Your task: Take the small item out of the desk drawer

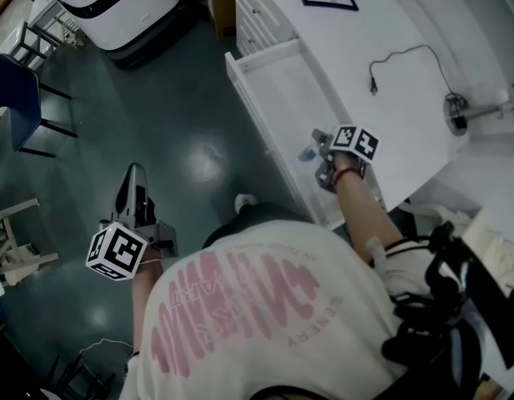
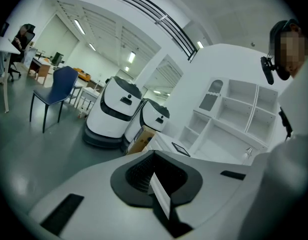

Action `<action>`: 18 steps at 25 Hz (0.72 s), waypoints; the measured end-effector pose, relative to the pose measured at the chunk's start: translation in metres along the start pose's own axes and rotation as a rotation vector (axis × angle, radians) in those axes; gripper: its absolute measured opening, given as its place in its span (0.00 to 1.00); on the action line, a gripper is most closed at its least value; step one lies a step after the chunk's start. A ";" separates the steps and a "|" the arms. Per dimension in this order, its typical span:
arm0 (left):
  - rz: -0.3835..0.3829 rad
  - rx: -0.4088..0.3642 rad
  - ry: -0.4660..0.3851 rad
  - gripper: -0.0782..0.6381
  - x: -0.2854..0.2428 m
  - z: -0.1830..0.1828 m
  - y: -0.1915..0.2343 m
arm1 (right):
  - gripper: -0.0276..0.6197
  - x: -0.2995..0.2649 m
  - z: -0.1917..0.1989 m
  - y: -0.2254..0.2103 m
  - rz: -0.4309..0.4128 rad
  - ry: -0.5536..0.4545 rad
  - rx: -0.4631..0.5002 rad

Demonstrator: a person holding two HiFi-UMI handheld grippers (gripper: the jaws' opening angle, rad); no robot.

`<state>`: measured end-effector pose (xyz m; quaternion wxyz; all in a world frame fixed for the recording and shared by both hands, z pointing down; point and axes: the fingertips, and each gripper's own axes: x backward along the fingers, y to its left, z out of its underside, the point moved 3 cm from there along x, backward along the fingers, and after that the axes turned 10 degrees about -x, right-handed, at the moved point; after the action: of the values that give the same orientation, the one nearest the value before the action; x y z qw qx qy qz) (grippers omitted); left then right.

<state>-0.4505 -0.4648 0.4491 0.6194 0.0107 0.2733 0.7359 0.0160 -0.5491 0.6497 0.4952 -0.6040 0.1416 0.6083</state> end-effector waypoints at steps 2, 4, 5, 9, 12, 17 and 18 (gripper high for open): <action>0.012 -0.001 0.005 0.15 -0.007 0.001 -0.003 | 0.48 -0.005 0.001 -0.003 0.031 0.005 0.005; 0.020 -0.001 0.014 0.15 -0.009 0.005 -0.005 | 0.35 -0.005 0.003 -0.007 0.062 0.006 0.015; 0.020 0.001 0.017 0.15 -0.009 0.006 -0.005 | 0.30 -0.004 0.004 -0.008 0.076 0.008 0.022; 0.013 0.004 0.022 0.15 0.000 0.011 -0.004 | 0.21 0.001 0.010 -0.009 0.097 0.018 0.070; 0.017 -0.001 0.019 0.15 0.010 0.014 -0.008 | 0.20 0.011 0.014 -0.007 0.079 0.005 0.116; 0.037 -0.013 0.004 0.15 0.033 0.021 -0.023 | 0.20 0.041 0.021 -0.002 0.030 -0.046 0.224; 0.041 -0.016 0.000 0.15 0.038 0.023 -0.027 | 0.20 0.049 0.023 -0.001 0.019 -0.058 0.247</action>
<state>-0.4265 -0.4182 0.4453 0.6043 0.0114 0.2672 0.7506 0.0138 -0.5096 0.6132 0.5638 -0.5193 0.2066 0.6081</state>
